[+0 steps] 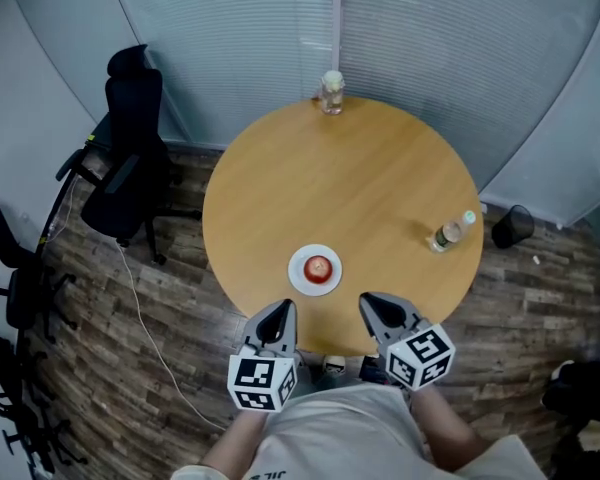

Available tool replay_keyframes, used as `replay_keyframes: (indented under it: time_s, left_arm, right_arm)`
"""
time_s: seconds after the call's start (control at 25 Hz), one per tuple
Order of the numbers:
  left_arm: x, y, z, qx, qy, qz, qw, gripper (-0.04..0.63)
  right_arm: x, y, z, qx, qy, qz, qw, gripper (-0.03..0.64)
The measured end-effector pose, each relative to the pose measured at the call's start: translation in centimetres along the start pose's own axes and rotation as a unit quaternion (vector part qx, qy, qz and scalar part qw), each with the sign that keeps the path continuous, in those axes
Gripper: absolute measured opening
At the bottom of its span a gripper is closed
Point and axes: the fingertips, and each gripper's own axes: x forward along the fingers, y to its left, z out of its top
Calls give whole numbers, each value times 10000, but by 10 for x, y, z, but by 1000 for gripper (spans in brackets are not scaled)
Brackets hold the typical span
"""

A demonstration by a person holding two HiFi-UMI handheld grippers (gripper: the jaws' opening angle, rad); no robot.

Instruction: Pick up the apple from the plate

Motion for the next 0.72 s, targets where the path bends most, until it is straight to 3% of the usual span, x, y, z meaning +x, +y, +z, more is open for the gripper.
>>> replay_keyframes:
  time_s: [0.72]
  left_arm:
    - [29,14,1,23,326,-333,9989,3]
  right_arm:
    - [35,-12,1,-108,326,-87,9994,32]
